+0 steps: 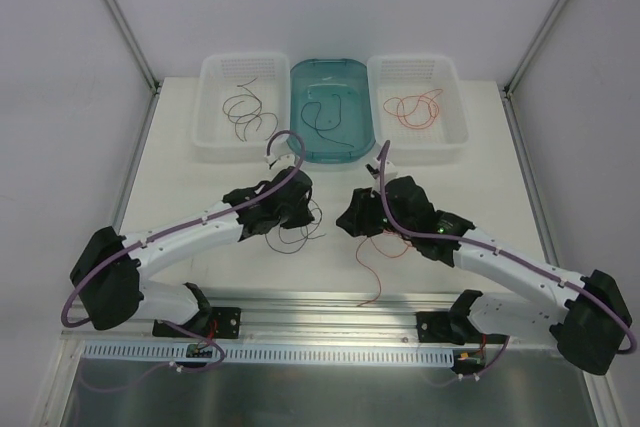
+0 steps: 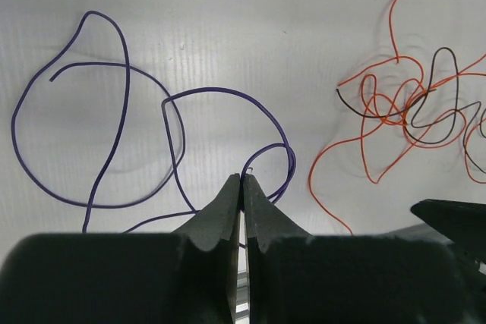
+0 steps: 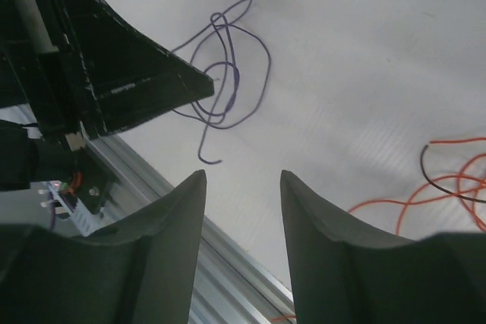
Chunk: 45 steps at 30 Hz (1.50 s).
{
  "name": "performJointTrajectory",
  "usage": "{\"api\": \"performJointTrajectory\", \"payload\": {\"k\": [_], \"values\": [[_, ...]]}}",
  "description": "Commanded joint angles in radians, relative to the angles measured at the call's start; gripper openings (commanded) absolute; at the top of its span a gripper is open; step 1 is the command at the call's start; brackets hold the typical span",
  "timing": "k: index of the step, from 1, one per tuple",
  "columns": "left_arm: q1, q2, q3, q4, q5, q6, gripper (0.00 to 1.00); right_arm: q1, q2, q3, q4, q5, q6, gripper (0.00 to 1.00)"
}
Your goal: Untangle the cables
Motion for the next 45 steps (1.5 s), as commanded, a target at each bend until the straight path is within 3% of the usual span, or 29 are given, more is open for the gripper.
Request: {"api": "performJointTrajectory", "payload": {"k": [1,8,31,45], "values": [[-0.008,-0.045,-0.039,0.081,0.051,0.005,0.00,-0.004,0.037,-0.016,0.229,-0.108,0.085,0.46],[-0.008,-0.090,-0.077,0.160,0.086,-0.046,0.00,-0.001,0.114,-0.020,0.298,-0.092,0.137,0.30],[-0.009,-0.140,-0.134,0.248,0.149,0.046,0.00,-0.018,0.131,0.010,0.239,-0.056,0.079,0.19],[-0.009,-0.111,-0.128,0.274,0.235,0.204,0.00,-0.038,0.114,0.110,0.121,-0.077,-0.014,0.23]]}}
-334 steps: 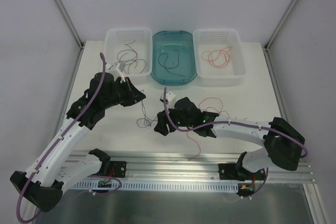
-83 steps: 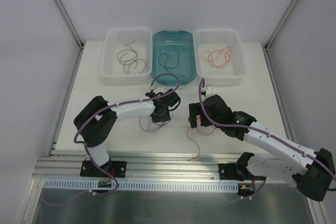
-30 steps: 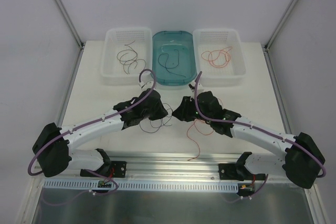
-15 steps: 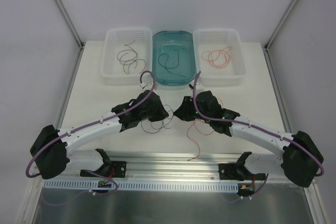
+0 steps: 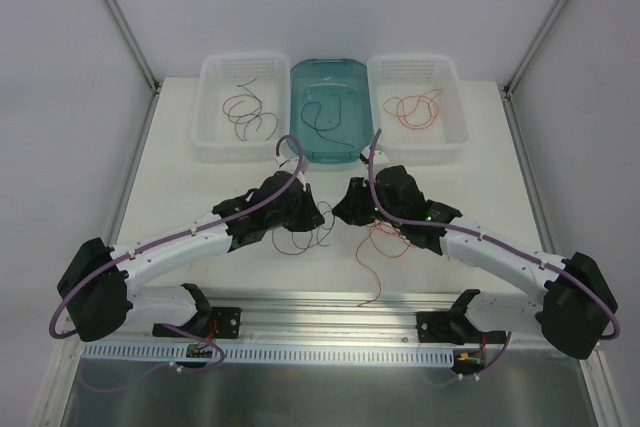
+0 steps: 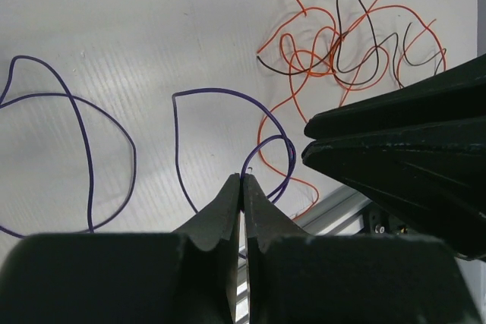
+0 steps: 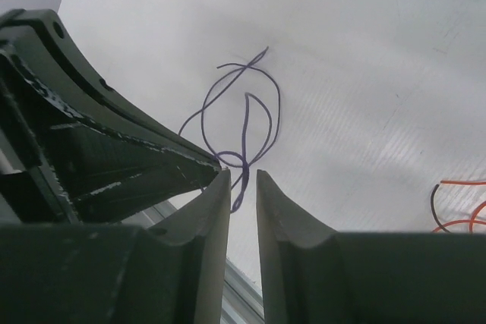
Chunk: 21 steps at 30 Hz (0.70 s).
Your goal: Untangle the cables
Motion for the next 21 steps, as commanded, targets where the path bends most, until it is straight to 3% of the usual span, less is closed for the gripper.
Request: {"api": "performJointTrajectory", "payload": {"k": [1,21], "values": [[-0.009,0.004,0.002,0.034,0.049,0.100,0.00,-0.007,-0.025,0.077,-0.030,-0.021,-0.050,0.24],[-0.009,-0.014,-0.004,0.037,0.015,0.122,0.00,-0.010,0.026,0.079,-0.078,-0.037,-0.040,0.23]]}}
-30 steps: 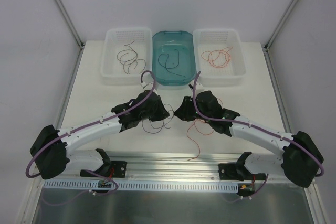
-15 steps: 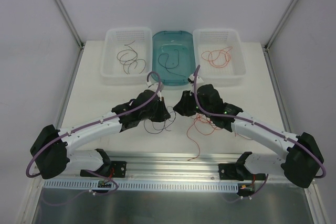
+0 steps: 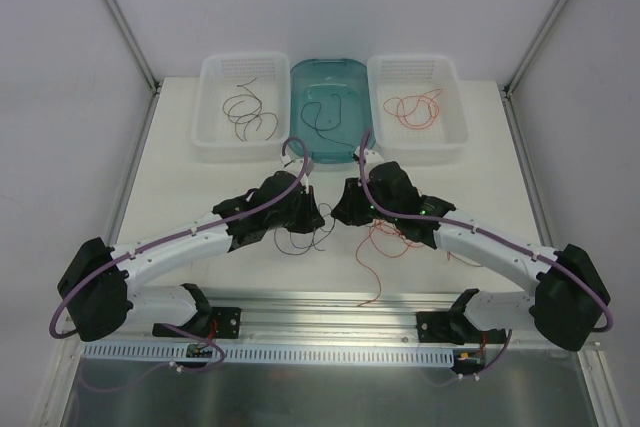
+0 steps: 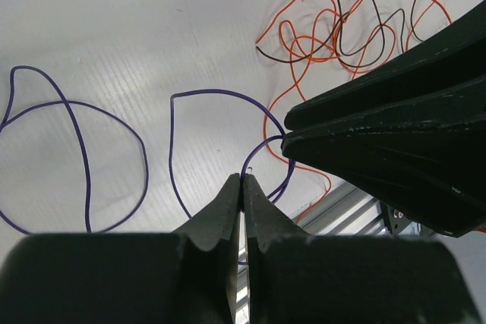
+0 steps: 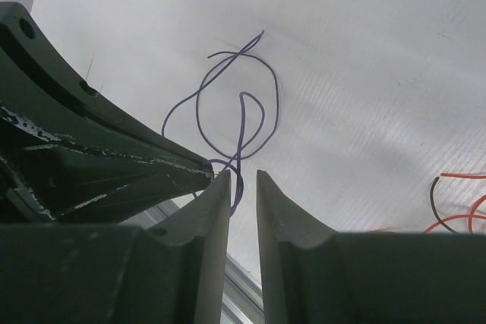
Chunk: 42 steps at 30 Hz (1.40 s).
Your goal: Untangle the cables
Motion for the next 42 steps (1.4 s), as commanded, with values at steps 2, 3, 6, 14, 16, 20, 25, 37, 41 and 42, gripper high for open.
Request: {"api": "performJointTrajectory", "payload": {"k": [2,3,6,14,16,20,25,37,41,42], "values": [[-0.009,-0.021,-0.012,0.035,-0.039,0.000,0.00,-0.005,-0.040,0.004,0.002,-0.014,-0.002,0.23],[-0.009,-0.024,-0.012,0.038,-0.048,-0.003,0.00,-0.005,-0.045,-0.004,0.005,-0.020,0.001,0.23],[-0.009,-0.030,-0.019,0.051,-0.051,-0.020,0.00,-0.003,-0.051,-0.022,0.024,-0.041,0.016,0.22],[-0.009,-0.059,-0.055,0.100,-0.054,-0.054,0.00,-0.031,-0.048,-0.058,0.110,-0.117,0.061,0.20],[-0.009,-0.065,-0.059,0.107,-0.055,-0.060,0.00,-0.034,-0.048,-0.061,0.119,-0.121,0.065,0.19],[-0.009,-0.065,-0.067,0.129,-0.043,-0.063,0.00,-0.035,-0.048,-0.064,0.133,-0.127,0.067,0.19],[-0.009,-0.054,-0.070,0.141,-0.031,-0.070,0.00,-0.038,-0.045,-0.064,0.150,-0.143,0.073,0.19],[-0.007,-0.063,-0.102,0.114,-0.162,0.025,0.00,-0.061,-0.117,-0.018,-0.054,-0.098,-0.005,0.01],[-0.007,-0.042,-0.104,0.028,-0.276,0.106,0.00,-0.090,-0.181,0.025,-0.183,-0.066,-0.056,0.01],[-0.007,-0.033,-0.101,0.012,-0.292,0.112,0.00,-0.098,-0.194,0.033,-0.206,-0.065,-0.063,0.01]]}}
